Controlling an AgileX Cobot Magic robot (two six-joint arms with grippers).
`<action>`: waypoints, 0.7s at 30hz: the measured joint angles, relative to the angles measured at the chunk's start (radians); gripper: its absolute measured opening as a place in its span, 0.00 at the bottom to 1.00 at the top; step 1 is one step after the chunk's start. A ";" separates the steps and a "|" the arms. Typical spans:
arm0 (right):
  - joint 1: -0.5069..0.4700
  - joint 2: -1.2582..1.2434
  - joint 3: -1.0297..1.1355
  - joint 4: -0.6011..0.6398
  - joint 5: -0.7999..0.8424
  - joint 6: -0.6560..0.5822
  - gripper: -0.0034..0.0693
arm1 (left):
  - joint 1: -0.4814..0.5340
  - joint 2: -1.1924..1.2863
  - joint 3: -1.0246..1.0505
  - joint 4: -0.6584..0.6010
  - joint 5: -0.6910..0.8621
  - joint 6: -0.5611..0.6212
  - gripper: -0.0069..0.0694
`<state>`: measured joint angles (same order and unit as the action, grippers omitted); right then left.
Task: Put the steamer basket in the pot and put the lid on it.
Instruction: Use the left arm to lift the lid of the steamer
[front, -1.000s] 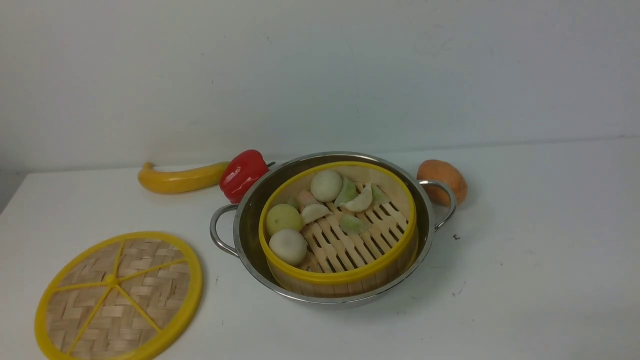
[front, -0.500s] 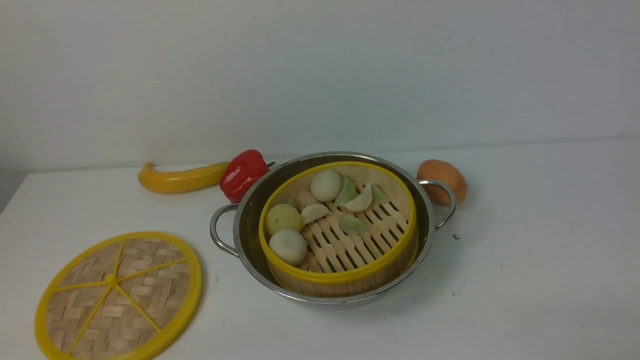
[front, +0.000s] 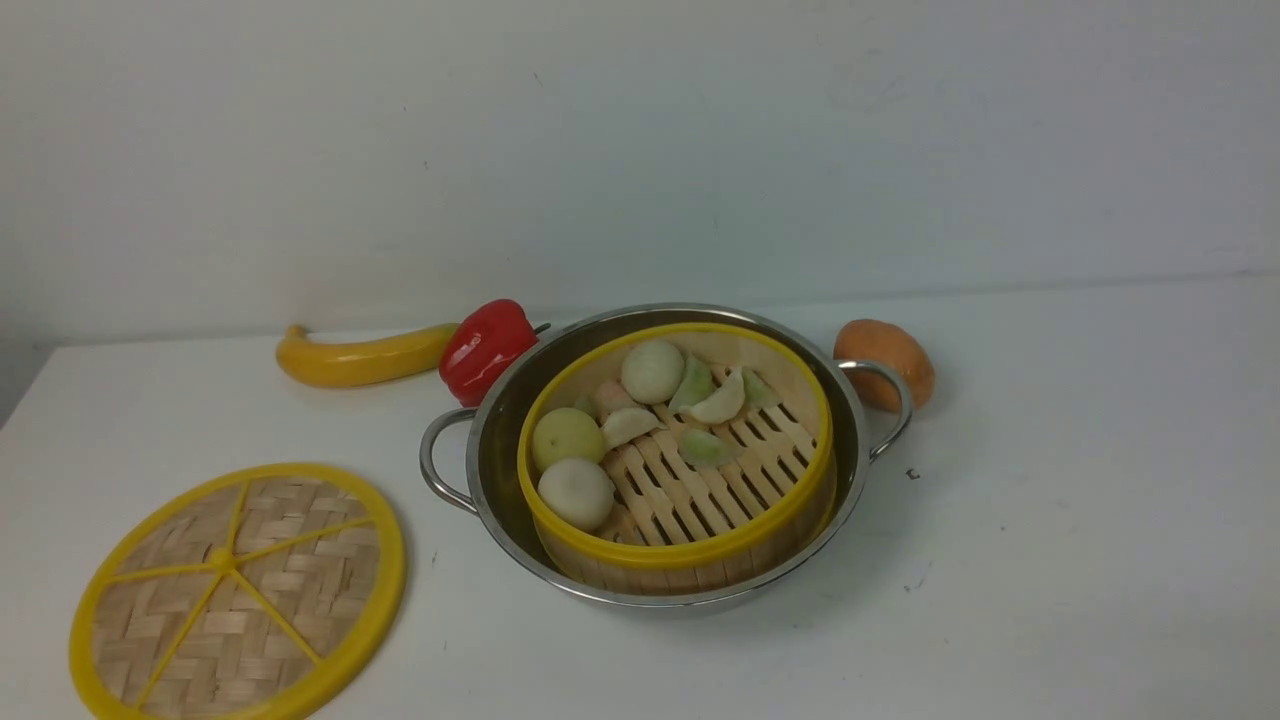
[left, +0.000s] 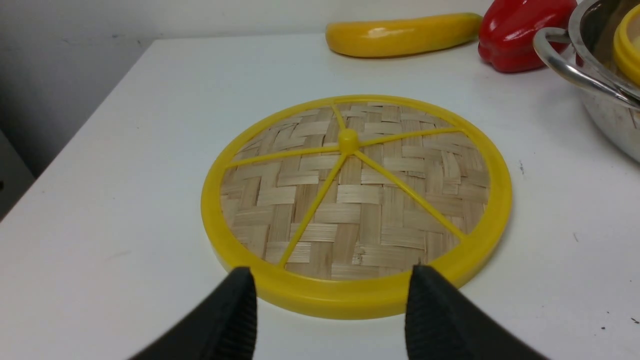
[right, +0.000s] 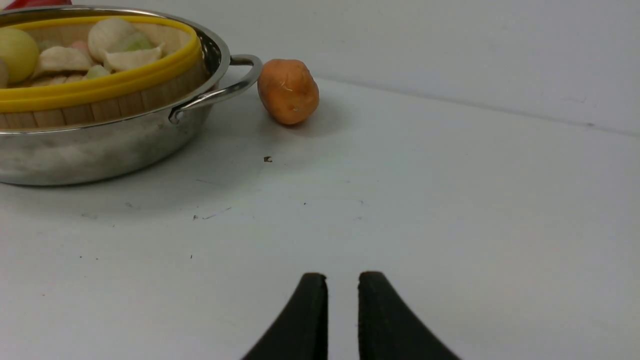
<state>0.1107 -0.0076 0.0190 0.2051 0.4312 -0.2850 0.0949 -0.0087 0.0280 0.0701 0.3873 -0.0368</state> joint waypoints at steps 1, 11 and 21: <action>0.000 0.000 0.000 0.000 0.000 0.000 0.17 | 0.000 0.000 0.000 0.000 0.000 0.000 0.59; 0.000 0.000 0.000 0.000 0.000 0.000 0.18 | 0.000 0.000 0.000 0.000 0.000 0.000 0.59; 0.000 0.000 0.000 0.000 0.000 0.000 0.19 | 0.000 0.000 0.000 0.000 0.000 0.000 0.59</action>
<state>0.1107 -0.0076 0.0190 0.2051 0.4312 -0.2850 0.0949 -0.0087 0.0280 0.0701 0.3873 -0.0368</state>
